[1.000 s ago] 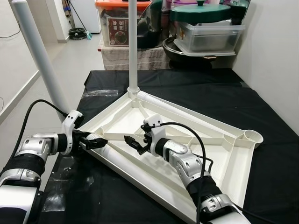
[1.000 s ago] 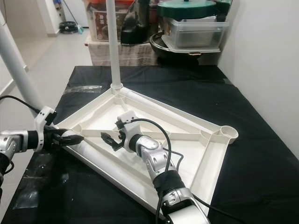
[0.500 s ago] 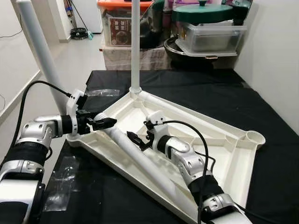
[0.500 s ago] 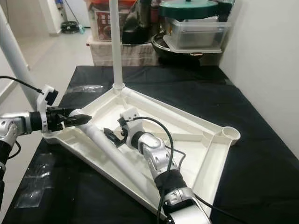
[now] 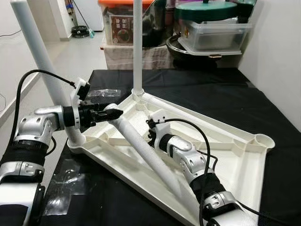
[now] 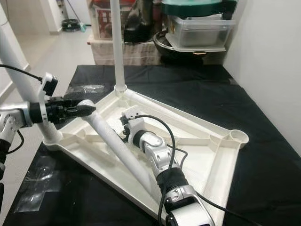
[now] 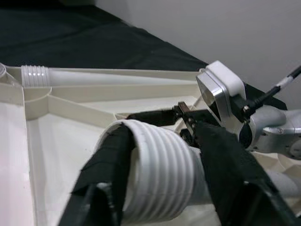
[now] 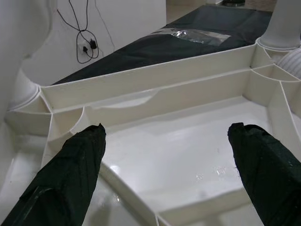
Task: Building children table
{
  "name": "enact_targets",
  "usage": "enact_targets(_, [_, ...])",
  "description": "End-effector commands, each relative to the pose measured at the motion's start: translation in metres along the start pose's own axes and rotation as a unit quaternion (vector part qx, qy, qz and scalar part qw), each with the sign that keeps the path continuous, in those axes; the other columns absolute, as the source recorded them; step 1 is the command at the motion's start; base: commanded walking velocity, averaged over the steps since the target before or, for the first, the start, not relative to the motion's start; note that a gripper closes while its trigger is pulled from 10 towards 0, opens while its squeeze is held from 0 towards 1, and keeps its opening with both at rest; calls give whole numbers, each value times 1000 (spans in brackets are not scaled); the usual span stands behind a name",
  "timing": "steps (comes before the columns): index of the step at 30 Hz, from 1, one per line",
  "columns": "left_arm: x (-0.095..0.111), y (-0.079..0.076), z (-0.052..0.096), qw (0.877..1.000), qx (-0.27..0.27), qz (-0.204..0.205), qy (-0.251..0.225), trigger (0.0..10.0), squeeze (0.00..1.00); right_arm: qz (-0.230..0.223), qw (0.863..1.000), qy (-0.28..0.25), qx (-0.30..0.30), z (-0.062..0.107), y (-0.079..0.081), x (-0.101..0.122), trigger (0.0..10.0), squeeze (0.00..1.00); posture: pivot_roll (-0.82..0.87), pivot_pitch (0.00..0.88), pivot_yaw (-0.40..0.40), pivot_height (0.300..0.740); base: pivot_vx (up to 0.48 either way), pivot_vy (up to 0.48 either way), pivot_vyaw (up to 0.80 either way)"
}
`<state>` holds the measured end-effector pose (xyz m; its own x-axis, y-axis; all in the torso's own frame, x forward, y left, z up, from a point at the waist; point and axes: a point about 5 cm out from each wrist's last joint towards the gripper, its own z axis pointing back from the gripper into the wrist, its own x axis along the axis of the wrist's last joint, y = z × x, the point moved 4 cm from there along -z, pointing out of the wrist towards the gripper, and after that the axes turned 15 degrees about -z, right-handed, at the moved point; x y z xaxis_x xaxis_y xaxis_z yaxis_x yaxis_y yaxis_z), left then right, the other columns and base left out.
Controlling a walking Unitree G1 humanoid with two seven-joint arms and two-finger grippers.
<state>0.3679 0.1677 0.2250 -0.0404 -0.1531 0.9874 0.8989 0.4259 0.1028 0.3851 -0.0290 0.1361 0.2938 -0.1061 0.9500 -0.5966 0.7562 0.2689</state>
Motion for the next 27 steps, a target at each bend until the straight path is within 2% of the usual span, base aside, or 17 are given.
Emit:
enact_targets(1, [-3,-6,-1,1000,-18,11,5,0,0,-1,1000,-7,2,-1,1,6,10000,0,-18,0,-17,740,0,0,0])
enact_targets(8, [6,-12,8,1000,-18,10,1,0,0,-1,1000,-31,2,-3,-1,26,10000,0,-19,0,-14,740,0,0,0])
enact_targets(10, [9,-16,16,1000,-11,6,-5,0,0,-9,999,-47,7,-2,0,39,10000,0,-14,0,-17,740,0,0,0])
enact_targets(13, [10,-17,18,1000,-9,5,-6,0,0,-11,999,-51,8,-2,1,42,10000,0,-14,0,-17,740,0,0,0])
enact_targets(14, [11,-19,22,1000,-6,3,-7,0,0,-15,998,-63,15,-2,3,51,10000,0,-5,0,-25,740,0,0,0])
enact_targets(15, [11,-19,22,1000,-6,3,-7,0,0,-15,998,-63,15,-2,3,51,10000,0,-5,0,-25,740,0,0,0])
enact_targets(16, [11,-19,27,1000,5,-3,-5,0,0,-18,996,-85,22,-1,6,69,10000,0,0,0,-30,740,0,0,0])
enact_targets(17, [11,-19,27,1000,5,-3,-5,0,0,-18,996,-85,22,-1,6,69,10000,0,0,0,-30,740,0,0,0])
enact_targets(18, [11,-18,31,1000,20,-10,-2,7020,0,-30,992,-120,30,1,9,89,10000,0,0,0,-30,740,0,0,0])
enact_targets(19, [11,-16,33,999,32,-15,1,9216,0,-35,988,-148,32,4,9,104,10000,267,2,0,-32,740,0,0,0])
enact_targets(20, [12,-15,35,999,42,-20,2,10000,0,-31,984,-173,21,7,7,116,10000,1000,2,0,-32,740,0,0,0])
enact_targets(22, [13,-14,36,999,47,-23,2,10000,0,-28,982,-187,12,9,4,122,10000,1000,2,0,-32,740,0,0,0])
enact_targets(25, [18,-15,37,998,58,-28,-2,10000,0,-29,973,-228,-27,22,-14,136,10000,1000,-3,0,-33,740,0,0,0])
enact_targets(26, [18,-15,37,998,58,-28,-2,10000,0,-29,973,-228,-27,22,-14,136,10000,1000,-3,0,-33,740,0,0,0])
enact_targets(27, [19,-16,37,998,61,-29,-3,10000,0,-12,972,-234,-36,27,-18,139,10000,1000,-8,0,-31,740,0,0,0])
